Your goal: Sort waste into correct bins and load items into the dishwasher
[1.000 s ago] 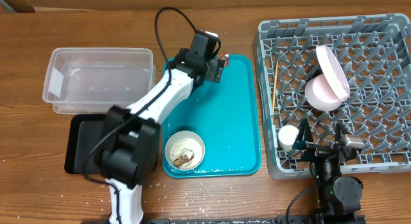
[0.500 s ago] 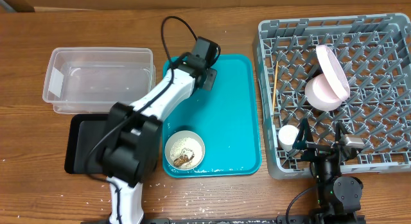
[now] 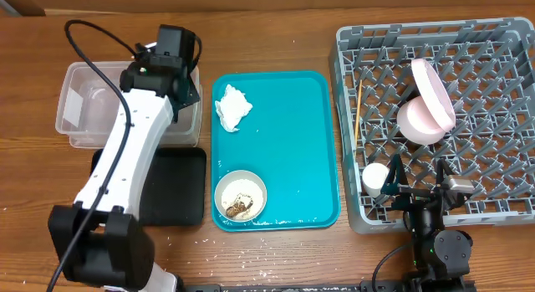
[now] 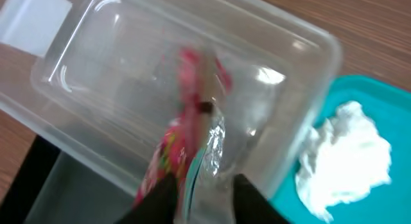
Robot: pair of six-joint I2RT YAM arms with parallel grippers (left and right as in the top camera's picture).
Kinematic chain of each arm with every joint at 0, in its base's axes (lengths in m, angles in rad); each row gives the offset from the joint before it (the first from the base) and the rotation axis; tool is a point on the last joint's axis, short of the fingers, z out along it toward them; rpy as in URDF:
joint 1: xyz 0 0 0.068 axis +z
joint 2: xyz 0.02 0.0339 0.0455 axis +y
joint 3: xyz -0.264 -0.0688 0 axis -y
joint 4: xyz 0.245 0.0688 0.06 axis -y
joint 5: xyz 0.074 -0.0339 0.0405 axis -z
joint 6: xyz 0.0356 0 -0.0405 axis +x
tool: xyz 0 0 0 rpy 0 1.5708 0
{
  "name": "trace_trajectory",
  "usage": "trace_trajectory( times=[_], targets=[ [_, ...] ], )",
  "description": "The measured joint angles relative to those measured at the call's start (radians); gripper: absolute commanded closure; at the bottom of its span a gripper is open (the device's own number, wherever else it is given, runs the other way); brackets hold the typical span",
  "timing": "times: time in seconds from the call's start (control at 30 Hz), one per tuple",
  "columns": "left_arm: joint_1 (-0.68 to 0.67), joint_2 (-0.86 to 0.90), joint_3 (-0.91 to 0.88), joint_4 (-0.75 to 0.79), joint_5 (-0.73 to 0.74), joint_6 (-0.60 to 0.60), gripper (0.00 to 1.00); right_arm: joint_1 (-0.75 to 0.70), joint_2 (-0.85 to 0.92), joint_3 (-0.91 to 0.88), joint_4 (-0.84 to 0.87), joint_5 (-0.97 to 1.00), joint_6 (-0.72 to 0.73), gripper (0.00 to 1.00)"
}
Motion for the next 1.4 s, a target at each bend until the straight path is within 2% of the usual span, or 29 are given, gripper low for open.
trace_trajectory(
  times=[0.07,0.13,0.3,0.43,0.53,0.63,0.7,0.73,0.77,0.83,0.97,1.07,1.17,1.2,1.3,1.33,1.4],
  targets=[
    [0.015,0.010,-0.001,0.019,0.000,0.014,0.34,0.000,0.000,0.000,0.000,0.000,0.000,0.00],
    [0.006,0.008,0.017,0.018,0.012,0.055,0.29,0.000,0.000,0.000,0.000,0.000,0.000,0.00],
    [-0.139,-0.006,0.089,0.013,0.159,0.170,0.27,0.000,0.000,0.000,0.000,0.000,0.000,0.00],
    [-0.264,0.059,0.057,0.106,0.158,0.209,0.28,0.000,0.000,0.000,0.000,0.000,0.000,0.00],
    [-0.290,0.207,0.043,0.183,0.118,0.217,0.32,0.000,0.000,0.000,0.000,0.000,0.000,0.00],
    [-0.280,0.370,0.025,0.233,0.082,0.220,0.44,0.000,0.000,0.000,0.001,0.000,0.000,0.00],
    [-0.272,0.423,0.022,0.237,0.071,0.227,0.68,0.000,0.000,0.000,0.000,0.000,0.000,0.00],
    [-0.268,0.429,0.021,0.237,0.068,0.228,0.87,0.000,0.000,0.000,0.001,0.000,0.000,0.00],
    [-0.267,0.429,0.021,0.237,0.063,0.229,0.96,0.000,0.000,0.000,0.000,0.000,0.000,0.00],
    [-0.267,0.427,0.029,0.215,0.056,0.234,0.96,0.000,0.000,0.000,0.000,0.000,0.000,0.00],
    [-0.267,0.401,0.108,0.035,0.069,0.208,0.96,0.000,0.000,0.000,0.000,0.000,0.000,0.00],
    [-0.267,0.306,0.163,-0.046,0.088,0.188,0.96,0.000,0.000,0.000,0.000,-0.003,0.000,0.00],
    [-0.253,0.133,0.198,-0.113,0.066,0.145,0.96,0.000,0.000,0.000,0.000,-0.006,0.000,0.00],
    [-0.230,0.066,0.214,-0.138,0.053,0.127,0.96,0.000,0.000,0.000,0.000,-0.006,0.000,0.00],
    [-0.129,0.018,0.218,-0.160,0.039,0.104,0.94,0.000,0.000,0.000,0.000,-0.006,0.000,0.00],
    [-0.089,0.027,0.206,-0.145,0.036,0.101,0.83,0.000,0.000,0.000,0.000,-0.007,0.000,0.00],
    [-0.027,0.059,0.172,-0.118,0.035,0.102,0.66,0.000,0.000,0.000,0.000,-0.006,0.000,0.00]
  ],
)
